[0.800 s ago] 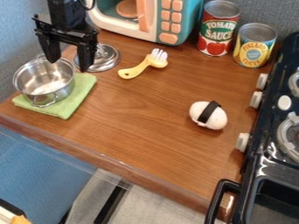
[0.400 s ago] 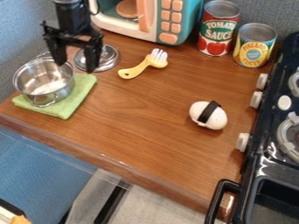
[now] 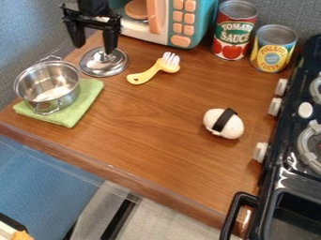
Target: Put the silver lid on top of the silver pot
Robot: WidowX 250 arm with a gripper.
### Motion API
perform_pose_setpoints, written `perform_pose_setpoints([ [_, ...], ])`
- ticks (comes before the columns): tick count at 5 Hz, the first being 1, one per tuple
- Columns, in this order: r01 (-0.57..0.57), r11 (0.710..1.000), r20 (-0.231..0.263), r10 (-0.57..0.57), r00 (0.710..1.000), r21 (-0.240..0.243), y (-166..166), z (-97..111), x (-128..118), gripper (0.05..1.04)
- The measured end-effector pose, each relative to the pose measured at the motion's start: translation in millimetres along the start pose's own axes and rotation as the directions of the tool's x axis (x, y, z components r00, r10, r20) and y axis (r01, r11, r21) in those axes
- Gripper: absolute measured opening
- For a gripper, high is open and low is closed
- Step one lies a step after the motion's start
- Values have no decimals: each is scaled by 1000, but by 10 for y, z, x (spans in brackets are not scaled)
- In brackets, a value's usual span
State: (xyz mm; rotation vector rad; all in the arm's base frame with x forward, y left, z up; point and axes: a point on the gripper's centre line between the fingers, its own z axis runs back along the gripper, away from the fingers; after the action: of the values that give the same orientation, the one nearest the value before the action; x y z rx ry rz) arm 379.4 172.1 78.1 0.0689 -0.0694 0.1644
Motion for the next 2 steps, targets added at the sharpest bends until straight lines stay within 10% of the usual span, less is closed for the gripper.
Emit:
perform_pose_setpoints([
  [2, -42, 999, -8, 42, 999, -5, 223, -293, 271, 1000],
])
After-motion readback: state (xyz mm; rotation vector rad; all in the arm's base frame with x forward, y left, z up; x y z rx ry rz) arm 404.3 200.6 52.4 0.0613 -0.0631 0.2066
